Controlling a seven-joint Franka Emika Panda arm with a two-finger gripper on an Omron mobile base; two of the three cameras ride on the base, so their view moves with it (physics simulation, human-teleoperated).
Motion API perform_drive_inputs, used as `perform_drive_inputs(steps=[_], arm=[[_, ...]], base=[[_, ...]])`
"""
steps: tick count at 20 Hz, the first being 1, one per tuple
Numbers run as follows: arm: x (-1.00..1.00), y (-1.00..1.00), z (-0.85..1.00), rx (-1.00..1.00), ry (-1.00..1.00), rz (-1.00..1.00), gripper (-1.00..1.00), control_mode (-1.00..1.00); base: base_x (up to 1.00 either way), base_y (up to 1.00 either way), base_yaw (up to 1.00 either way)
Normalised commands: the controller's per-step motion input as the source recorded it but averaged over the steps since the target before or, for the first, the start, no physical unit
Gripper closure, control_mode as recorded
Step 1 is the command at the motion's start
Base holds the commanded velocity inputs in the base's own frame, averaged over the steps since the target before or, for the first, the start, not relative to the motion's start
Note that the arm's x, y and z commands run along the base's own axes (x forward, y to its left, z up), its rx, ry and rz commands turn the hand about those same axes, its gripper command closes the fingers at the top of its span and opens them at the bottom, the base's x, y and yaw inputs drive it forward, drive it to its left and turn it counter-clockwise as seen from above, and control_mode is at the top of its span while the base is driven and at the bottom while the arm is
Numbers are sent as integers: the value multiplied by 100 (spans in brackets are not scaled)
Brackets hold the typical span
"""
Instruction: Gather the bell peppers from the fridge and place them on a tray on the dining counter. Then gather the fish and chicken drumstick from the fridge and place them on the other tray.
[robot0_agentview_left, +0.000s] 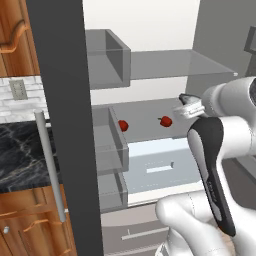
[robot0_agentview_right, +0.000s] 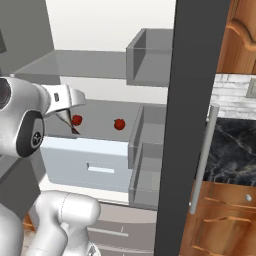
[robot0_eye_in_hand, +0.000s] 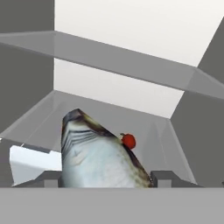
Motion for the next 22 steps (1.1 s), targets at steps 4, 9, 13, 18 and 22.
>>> perform_drive_inputs(steps=[4,9,13,18,22], arm=[[-55,0,0,0,5,0,100,-100],[-29,0,0,0,5,0,100,-100],[-10,0,0,0,2,0,100,-100],[-3,0,0,0,0,0,100,100],[0,0,0,0,0,0,100,100]], base=[[0,0,0],[0,0,0],[0,0,0],[-46,0,0],[-99,0,-1]])
